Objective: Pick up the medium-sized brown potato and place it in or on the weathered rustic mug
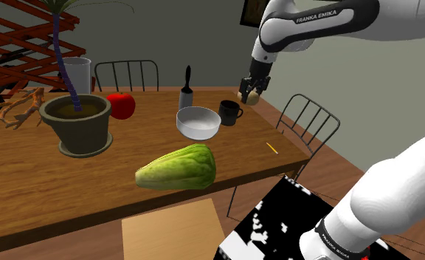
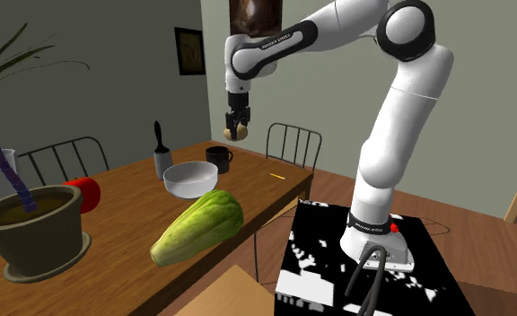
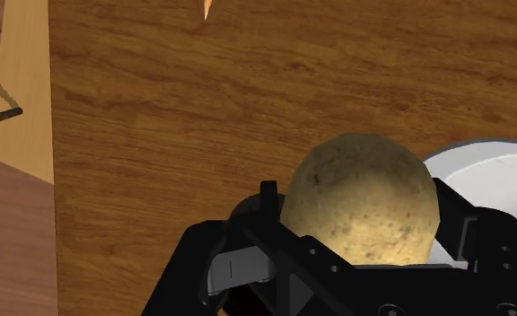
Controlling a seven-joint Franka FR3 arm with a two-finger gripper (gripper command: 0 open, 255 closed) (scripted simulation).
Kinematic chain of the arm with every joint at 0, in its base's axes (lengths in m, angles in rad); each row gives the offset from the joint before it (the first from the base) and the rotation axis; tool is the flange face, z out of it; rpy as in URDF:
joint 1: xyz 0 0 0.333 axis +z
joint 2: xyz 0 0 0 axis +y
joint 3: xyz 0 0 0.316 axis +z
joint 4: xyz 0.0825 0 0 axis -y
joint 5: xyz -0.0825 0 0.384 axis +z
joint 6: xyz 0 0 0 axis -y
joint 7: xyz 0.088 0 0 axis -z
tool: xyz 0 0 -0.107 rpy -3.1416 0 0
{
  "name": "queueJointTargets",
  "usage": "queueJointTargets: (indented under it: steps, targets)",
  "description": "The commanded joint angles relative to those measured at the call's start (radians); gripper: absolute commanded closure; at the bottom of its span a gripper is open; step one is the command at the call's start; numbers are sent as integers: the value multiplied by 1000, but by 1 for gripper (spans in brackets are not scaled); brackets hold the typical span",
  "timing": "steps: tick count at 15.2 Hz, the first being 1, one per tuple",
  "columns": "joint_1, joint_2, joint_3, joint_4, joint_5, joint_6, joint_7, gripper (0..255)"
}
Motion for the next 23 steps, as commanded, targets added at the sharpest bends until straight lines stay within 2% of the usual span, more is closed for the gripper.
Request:
queueJointTargets:
  steps: [1, 7, 9, 23]
  targets:
    - [-6, 76, -11, 81, 2, -4, -19, 255]
    - [-32, 303, -42, 350, 22, -45, -84, 255]
    - [-45, 400, -51, 477, 34, -74, -108, 255]
    - [-46, 435, -49, 343, 37, 94, -107, 255]
